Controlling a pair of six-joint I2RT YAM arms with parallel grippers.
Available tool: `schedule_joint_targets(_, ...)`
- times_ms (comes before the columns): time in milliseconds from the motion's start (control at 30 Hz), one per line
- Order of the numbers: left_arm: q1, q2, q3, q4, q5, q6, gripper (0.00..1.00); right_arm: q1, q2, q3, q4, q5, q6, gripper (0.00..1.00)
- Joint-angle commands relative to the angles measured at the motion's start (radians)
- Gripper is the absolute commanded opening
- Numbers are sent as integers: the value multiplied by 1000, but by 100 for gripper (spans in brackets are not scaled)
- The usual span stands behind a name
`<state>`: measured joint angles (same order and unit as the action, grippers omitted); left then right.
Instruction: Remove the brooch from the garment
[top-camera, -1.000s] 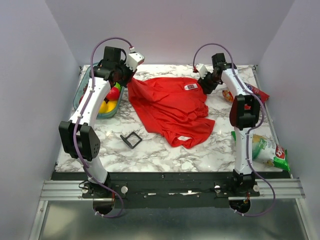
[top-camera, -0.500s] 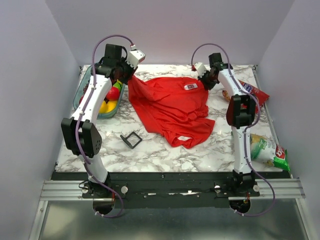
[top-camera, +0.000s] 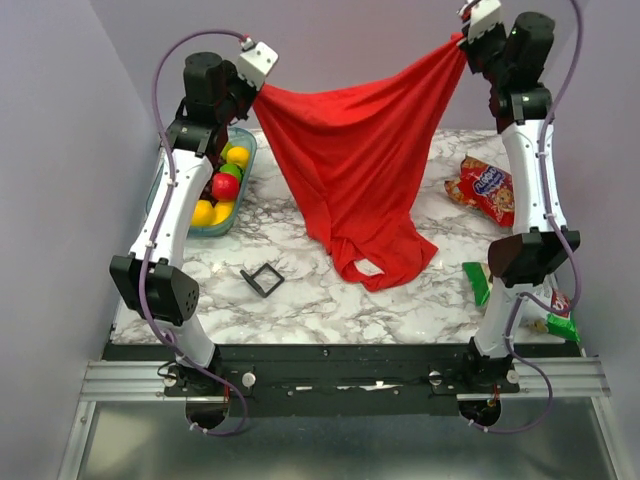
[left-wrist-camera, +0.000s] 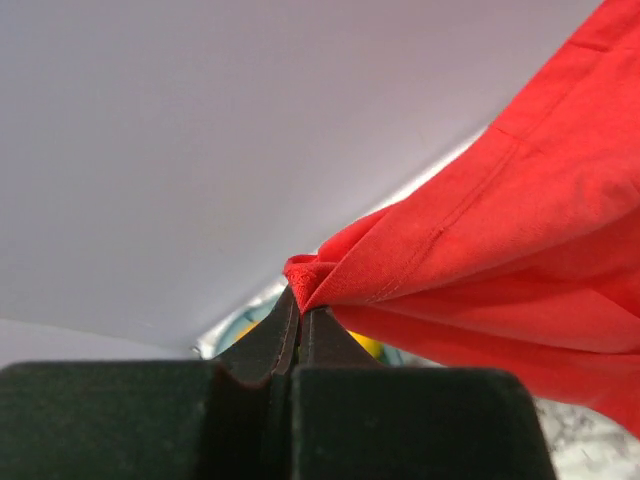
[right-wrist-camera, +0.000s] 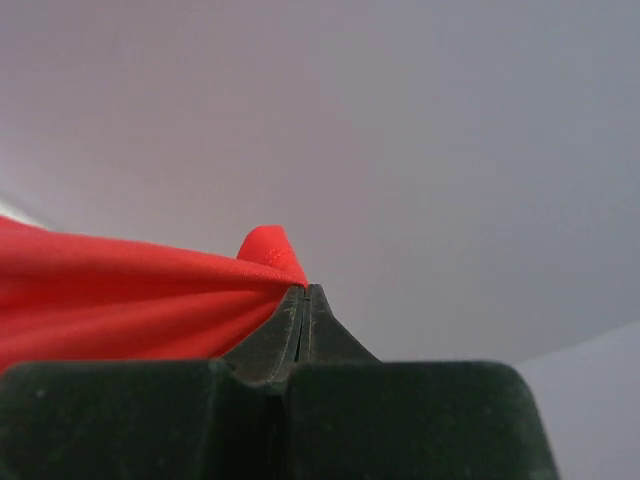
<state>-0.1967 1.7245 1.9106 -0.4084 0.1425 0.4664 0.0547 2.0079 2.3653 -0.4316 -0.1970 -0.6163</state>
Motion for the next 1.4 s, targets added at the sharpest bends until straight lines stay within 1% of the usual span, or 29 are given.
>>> schedule_joint_targets(0,-3,-66,118,164,-75,-8,0,-29,6,77,135,62,79,1)
schedule_joint_targets(267,-3,-100,211,243,-87,15,0,-47,-67,116,345,140,87,1)
schedule_joint_targets(367,-3,-95,269,290,-115,43,0,-50,-77,146,422,179,95,1)
schedule_joint_targets(433,-3,-83,320,331,-126,52,0,-81,-83,181,481,192,116,1)
schedule_joint_targets(567,-6,-57,421,378,-97,78,0,-95,-118,196,582,226,119,1)
schedule_joint_targets(667,-18,-51,470,431,-83,109,0,-95,-158,195,605,219,112,1)
schedule_joint_targets(700,-23,-55,482,442,-83,115,0,-95,-170,187,605,215,113,1)
schedule_joint_targets(767,-29,-66,485,445,-74,103,0,-95,-239,91,587,205,99,1)
schedule_joint_targets(800,-30,-89,476,430,-63,86,0,-95,-276,39,580,170,90,1)
schedule_joint_targets(833,-30,-106,467,369,-43,49,0,-95,-311,-34,571,162,89,1)
schedule_joint_targets(867,-30,-129,443,329,-15,40,0,-95,-351,-179,535,144,87,1)
schedule_joint_targets(900,-30,-196,362,291,52,35,0,-95,-456,-281,510,114,75,1)
schedule_joint_targets(933,-32,-239,300,234,75,19,0,-95,-512,-373,484,85,72,1)
schedule_joint_targets(967,-32,-285,232,205,92,-32,0,-95,-581,-550,402,20,75,1)
schedule_joint_targets(1000,-32,-375,96,171,127,-66,2,-95,-691,-627,351,-20,69,1)
schedule_joint_targets(1033,-33,-420,31,84,144,-96,3,-95,-757,-693,291,-54,56,1)
schedule_joint_targets(1067,-35,-465,-26,29,173,-142,6,-93,-812,-763,174,-73,72,1)
schedule_joint_targets(1100,-35,-543,-126,-27,196,-162,10,-95,-860,-858,103,-68,90,1)
schedule_joint_targets(1133,-38,-583,-178,-121,245,-181,12,-95,-962,-903,29,-64,105,1)
schedule_joint_targets(1167,-38,-624,-230,-156,267,-192,15,-95,-1006,-937,-124,-74,99,1)
schedule_joint_targets(1200,-38,-707,-337,-183,281,-208,28,-95,-1056,-999,-198,-91,86,1)
schedule_joint_targets(1233,-40,-747,-387,-214,285,-216,38,-95,-1146,-1032,-276,-117,13,1)
schedule_joint_targets(1267,-40,-784,-433,-220,276,-227,46,-95,-1205,-1064,-438,-199,-53,4)
schedule_joint_targets(1300,-40,-842,-508,-230,261,-226,56,-95,-1259,-1107,-516,-244,-132,8)
schedule_joint_targets(1333,-40,-862,-536,-243,250,-218,59,-95,-1311,-1186,-574,-272,-269,26)
schedule_joint_targets(1367,-40,-876,-565,-241,230,-207,62,-95,-1434,-1243,-594,-277,-311,40)
